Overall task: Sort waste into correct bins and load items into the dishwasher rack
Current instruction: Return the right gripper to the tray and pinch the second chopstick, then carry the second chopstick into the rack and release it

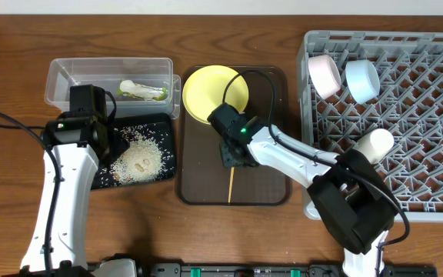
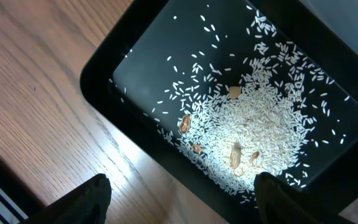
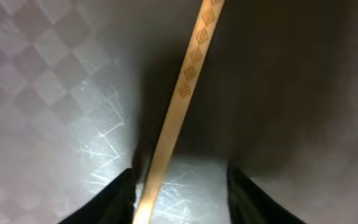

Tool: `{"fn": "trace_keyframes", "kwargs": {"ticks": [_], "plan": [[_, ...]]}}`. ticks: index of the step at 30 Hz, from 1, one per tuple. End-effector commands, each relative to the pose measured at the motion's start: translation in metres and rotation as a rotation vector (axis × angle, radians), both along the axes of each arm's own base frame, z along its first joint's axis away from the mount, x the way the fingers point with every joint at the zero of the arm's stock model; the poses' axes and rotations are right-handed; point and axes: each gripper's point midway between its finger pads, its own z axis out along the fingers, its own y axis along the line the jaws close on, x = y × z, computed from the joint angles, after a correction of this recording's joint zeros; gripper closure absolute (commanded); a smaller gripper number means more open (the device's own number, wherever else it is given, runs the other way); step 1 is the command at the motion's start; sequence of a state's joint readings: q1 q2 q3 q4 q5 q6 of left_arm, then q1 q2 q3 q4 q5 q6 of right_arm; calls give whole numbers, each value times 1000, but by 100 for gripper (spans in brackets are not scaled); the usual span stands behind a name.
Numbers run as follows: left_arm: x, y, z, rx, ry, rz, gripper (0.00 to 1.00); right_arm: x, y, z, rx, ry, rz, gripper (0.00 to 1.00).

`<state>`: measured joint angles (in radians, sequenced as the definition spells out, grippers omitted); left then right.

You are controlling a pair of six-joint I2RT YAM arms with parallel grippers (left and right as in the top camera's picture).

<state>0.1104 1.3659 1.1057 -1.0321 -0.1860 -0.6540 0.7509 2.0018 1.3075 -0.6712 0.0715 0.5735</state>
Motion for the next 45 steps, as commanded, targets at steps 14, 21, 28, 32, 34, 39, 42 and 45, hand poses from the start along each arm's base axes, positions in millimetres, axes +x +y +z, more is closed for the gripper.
{"fn": "trace_keyframes", "kwargs": {"ticks": [14, 21, 28, 32, 34, 39, 42, 45], "plan": [[0, 2, 3, 6, -7, 0, 23, -4, -48, -6, -97, 97, -178, 99], [0, 2, 3, 7, -8, 0, 23, 15, -59, 45, 0, 20, -126, 99], [0, 2, 3, 7, -8, 0, 23, 33, -99, 123, 64, -141, -105, 99], [0, 2, 3, 7, -8, 0, 23, 38, -136, 149, 61, -194, -138, 99], [0, 2, 3, 7, -8, 0, 23, 39, -156, 152, 45, -191, -163, 99], [0, 2, 4, 7, -9, 0, 23, 32, -193, 141, -10, -121, -195, 99], [0, 2, 4, 7, -9, 0, 23, 27, -204, 130, -32, -87, -191, 99], [0, 2, 3, 6, -8, 0, 23, 21, -207, 116, -39, -65, -195, 99]]}}
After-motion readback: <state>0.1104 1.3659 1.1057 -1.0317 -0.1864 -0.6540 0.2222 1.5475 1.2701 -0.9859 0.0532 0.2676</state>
